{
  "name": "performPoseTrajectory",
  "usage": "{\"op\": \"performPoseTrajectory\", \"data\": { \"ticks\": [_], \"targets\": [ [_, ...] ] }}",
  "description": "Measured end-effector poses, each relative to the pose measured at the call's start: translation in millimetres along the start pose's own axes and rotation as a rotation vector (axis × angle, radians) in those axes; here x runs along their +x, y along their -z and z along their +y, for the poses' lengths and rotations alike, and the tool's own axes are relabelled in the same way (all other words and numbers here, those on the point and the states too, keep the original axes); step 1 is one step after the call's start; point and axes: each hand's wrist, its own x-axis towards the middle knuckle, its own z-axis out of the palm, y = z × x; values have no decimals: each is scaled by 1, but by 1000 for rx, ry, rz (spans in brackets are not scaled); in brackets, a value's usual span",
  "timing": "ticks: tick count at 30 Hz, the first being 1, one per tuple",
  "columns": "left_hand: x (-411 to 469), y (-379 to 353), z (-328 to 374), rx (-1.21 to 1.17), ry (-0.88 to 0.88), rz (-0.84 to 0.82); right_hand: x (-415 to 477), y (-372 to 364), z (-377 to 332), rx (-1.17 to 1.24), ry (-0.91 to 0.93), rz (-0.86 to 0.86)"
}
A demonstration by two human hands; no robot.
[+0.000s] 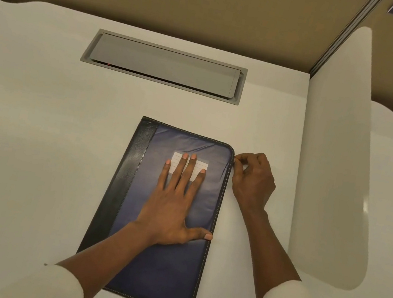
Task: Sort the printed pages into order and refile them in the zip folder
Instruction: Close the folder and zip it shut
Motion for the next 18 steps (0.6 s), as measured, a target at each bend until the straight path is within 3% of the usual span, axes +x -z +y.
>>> {"op": "performPoseTrajectory", "data": {
  "ticks": [9,18],
  "targets": [
    [1,1,0,6,-5,-23,45,-6,-6,-13,45,-142],
    [1,3,-2,-5,-10,-29,100,-1,-19,71,193,-492]
  ]
}}
